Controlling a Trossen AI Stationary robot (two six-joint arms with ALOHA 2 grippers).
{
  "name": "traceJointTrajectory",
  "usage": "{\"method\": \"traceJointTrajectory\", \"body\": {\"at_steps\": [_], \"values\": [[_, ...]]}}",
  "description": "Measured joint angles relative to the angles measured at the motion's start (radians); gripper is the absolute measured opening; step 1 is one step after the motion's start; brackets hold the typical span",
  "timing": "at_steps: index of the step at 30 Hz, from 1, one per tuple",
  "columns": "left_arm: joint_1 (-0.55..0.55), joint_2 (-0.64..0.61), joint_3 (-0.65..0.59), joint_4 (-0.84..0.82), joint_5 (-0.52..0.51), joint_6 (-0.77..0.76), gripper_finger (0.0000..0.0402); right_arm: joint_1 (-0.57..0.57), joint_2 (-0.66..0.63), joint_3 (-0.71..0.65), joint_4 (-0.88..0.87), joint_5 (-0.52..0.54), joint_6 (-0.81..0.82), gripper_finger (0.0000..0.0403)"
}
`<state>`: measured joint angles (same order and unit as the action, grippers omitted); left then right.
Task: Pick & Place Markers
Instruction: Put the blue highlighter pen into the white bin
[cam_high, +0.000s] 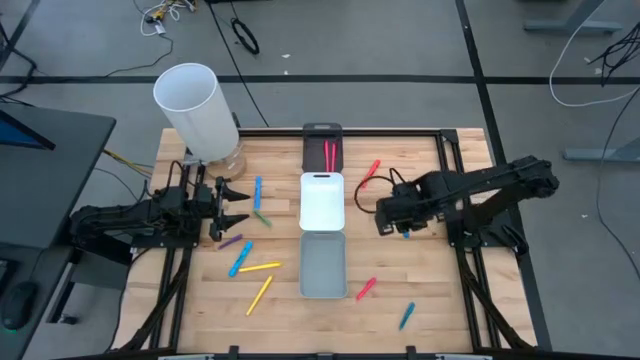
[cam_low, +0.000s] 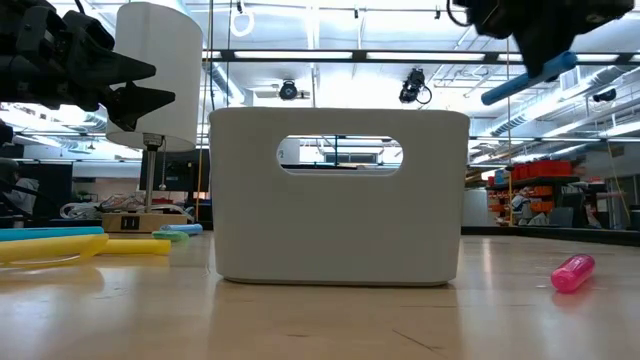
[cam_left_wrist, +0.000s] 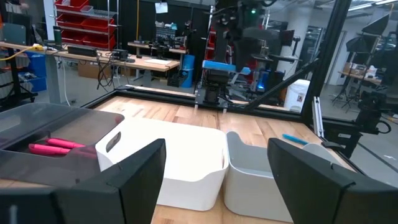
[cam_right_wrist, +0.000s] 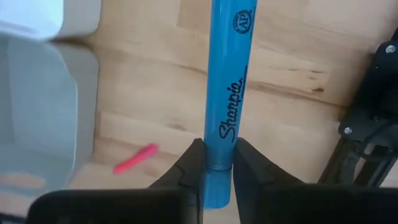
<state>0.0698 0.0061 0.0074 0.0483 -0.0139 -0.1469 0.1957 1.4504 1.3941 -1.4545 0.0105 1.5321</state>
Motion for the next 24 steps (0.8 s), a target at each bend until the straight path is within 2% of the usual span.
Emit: {"method": "traceJointTrajectory", "body": {"at_steps": [4, 11, 24], "values": [[0.000, 0.000, 0.000, 0.000, 0.000, 0.000, 0.0288, -0.047, 0.031, 0.005, 0.012, -0.001, -0.009, 0.0048], [0.000, 0.000, 0.000, 0.000, 0.000, 0.000, 0.0288, -0.120, 0.112, 0.093, 0.023, -0.002, -0.055, 0.0048], [0.000, 0.000, 0.000, 0.000, 0.000, 0.000, 0.0288, -0.229, 0.371, 0.412, 0.028, -0.003, -0.194, 0.0048]]}}
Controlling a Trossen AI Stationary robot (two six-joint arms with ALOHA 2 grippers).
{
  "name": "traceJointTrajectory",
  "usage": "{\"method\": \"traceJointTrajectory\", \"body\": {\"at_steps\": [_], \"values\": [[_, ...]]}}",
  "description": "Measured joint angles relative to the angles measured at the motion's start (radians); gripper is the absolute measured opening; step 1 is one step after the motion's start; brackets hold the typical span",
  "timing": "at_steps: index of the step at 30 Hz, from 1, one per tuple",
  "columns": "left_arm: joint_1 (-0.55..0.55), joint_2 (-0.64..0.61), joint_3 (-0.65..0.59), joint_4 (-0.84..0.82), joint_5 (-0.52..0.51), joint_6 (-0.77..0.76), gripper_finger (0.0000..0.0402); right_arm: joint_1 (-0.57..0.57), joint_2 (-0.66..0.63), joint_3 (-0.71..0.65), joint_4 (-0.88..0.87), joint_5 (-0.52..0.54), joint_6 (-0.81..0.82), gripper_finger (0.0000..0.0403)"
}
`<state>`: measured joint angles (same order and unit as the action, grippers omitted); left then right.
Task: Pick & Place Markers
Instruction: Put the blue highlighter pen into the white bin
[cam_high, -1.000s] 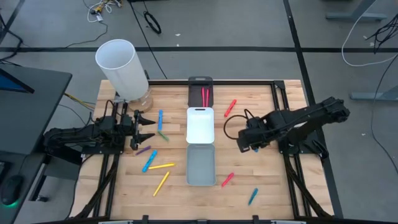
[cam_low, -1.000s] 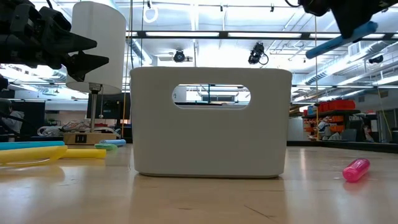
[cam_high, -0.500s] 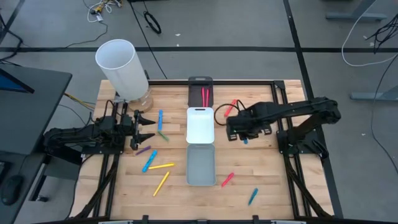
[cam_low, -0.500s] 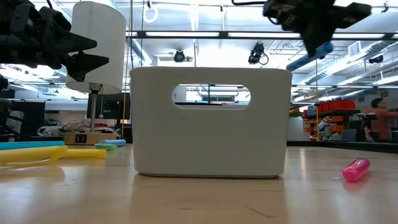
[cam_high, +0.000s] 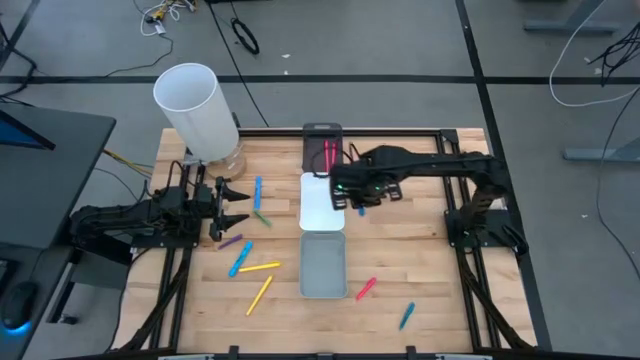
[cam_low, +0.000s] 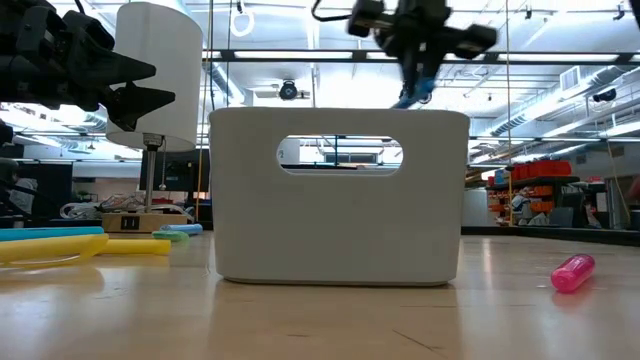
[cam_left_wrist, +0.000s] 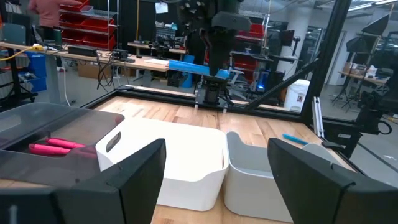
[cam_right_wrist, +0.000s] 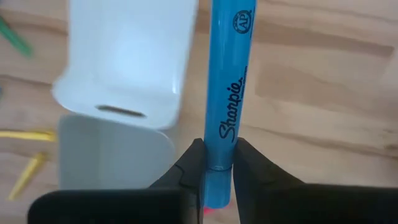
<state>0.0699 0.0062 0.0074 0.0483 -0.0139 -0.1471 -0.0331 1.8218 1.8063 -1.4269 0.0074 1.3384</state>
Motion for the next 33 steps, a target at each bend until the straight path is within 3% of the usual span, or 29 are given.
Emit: {"method": "traceJointTrajectory", "body": {"at_steps": [16, 33], "values": [[0.000, 0.000, 0.000, 0.000, 0.000, 0.000, 0.0288, -0.043, 0.224, 0.318, -0.005, 0.000, -0.030, 0.0048], [0.000, 0.000, 0.000, 0.000, 0.000, 0.000, 0.0288, -0.047, 0.254, 0.314, -0.020, 0.014, -0.016, 0.0048]]}}
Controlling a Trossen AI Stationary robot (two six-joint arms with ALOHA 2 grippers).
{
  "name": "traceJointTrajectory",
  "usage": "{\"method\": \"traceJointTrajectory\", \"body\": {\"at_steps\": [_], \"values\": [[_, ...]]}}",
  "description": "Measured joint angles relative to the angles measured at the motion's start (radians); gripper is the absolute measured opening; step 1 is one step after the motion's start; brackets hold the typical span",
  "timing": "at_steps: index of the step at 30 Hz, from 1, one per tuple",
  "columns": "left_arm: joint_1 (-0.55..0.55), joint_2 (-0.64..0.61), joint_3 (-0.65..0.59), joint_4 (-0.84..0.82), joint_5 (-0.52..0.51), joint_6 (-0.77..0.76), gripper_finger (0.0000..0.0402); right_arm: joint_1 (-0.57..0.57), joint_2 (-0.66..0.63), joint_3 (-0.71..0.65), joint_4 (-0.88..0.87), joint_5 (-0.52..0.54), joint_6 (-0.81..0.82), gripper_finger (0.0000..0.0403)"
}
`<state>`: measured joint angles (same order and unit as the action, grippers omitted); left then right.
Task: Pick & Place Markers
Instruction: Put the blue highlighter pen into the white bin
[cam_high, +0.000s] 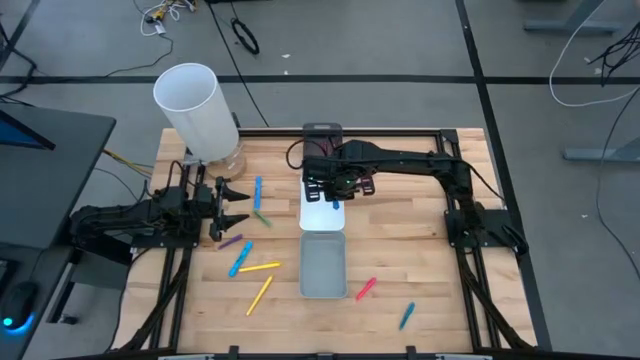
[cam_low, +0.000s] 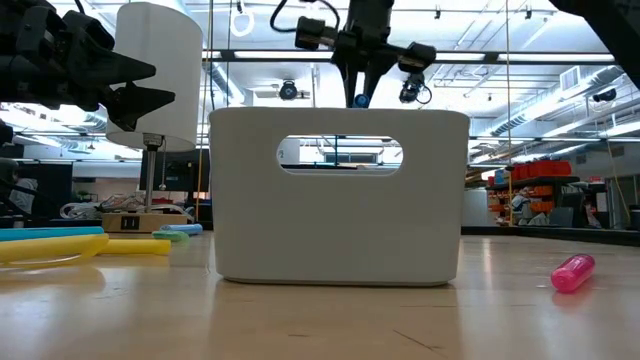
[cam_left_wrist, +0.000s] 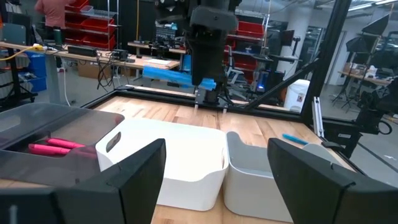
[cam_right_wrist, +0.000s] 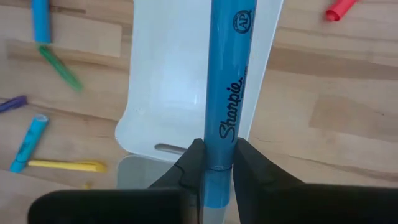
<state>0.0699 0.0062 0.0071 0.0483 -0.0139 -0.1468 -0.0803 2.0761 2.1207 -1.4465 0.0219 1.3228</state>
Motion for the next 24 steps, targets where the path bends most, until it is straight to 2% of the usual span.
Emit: {"method": "traceJointTrajectory", "body": {"at_steps": [13, 24], "values": [[0.000, 0.000, 0.000, 0.000, 0.000, 0.000, 0.0288, -0.007, -0.001, -0.215, 0.168, -0.016, 0.000, 0.0048], [0.000, 0.000, 0.000, 0.000, 0.000, 0.000, 0.0288, -0.013, -0.001, -0.320, 0.311, -0.042, -0.017, 0.0048]]}}
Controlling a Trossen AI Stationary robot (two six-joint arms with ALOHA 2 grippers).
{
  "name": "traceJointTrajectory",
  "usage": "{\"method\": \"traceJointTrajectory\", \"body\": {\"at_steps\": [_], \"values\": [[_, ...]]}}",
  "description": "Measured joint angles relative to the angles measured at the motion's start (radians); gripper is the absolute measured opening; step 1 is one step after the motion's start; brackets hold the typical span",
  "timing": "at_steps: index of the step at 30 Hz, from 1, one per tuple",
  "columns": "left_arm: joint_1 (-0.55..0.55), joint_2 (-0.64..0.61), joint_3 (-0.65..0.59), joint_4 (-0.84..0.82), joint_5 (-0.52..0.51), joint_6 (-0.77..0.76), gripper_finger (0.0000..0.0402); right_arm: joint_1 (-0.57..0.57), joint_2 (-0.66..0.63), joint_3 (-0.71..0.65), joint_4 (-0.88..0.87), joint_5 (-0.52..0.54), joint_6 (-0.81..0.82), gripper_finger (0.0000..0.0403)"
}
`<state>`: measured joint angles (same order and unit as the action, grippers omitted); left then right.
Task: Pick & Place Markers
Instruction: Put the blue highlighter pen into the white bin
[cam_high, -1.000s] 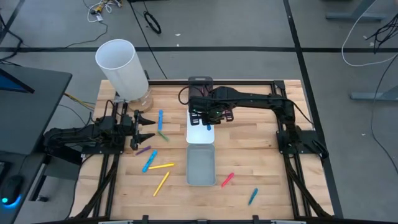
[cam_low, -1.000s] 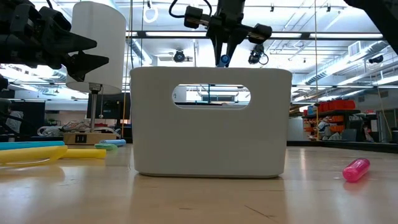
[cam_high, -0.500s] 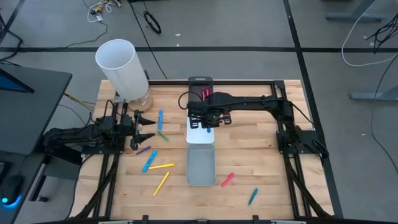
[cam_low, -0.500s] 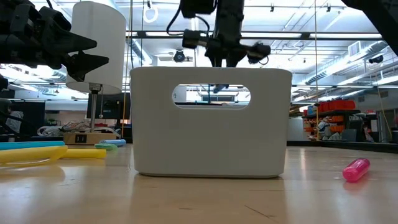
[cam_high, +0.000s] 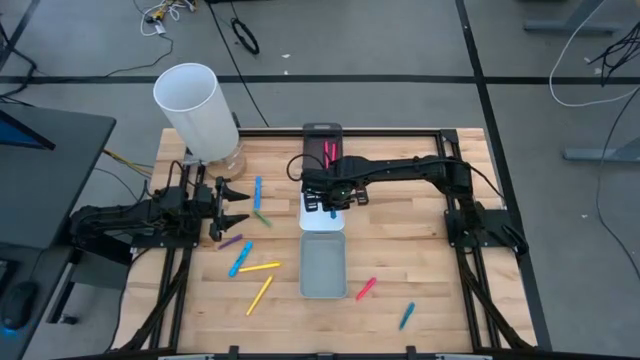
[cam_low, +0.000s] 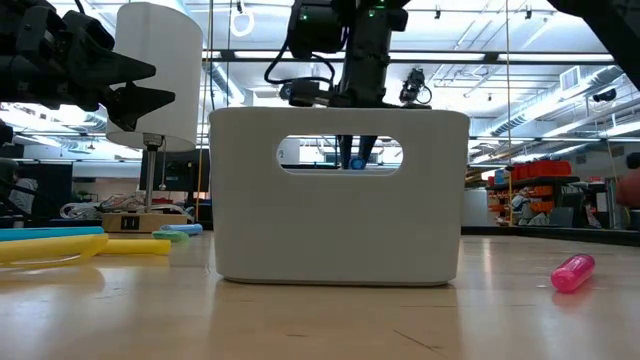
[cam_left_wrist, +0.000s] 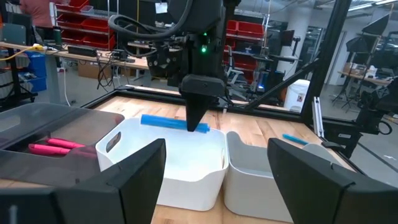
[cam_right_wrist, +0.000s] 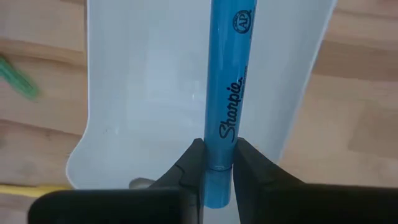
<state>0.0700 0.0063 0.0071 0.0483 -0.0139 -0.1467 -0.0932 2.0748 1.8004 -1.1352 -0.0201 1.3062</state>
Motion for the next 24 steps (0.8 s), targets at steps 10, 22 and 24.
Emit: {"method": "traceJointTrajectory", "body": {"at_steps": [10, 22, 24], "values": [[0.000, 0.000, 0.000, 0.000, 0.000, 0.000, 0.0288, -0.017, 0.000, -0.092, 0.104, 0.000, -0.003, 0.0048], [0.000, 0.000, 0.000, 0.000, 0.000, 0.000, 0.0288, -0.024, 0.000, -0.150, 0.175, 0.000, -0.001, 0.0048], [0.000, 0.000, 0.000, 0.000, 0.000, 0.000, 0.0288, -0.024, 0.000, -0.150, 0.175, 0.000, -0.001, 0.0048]]}}
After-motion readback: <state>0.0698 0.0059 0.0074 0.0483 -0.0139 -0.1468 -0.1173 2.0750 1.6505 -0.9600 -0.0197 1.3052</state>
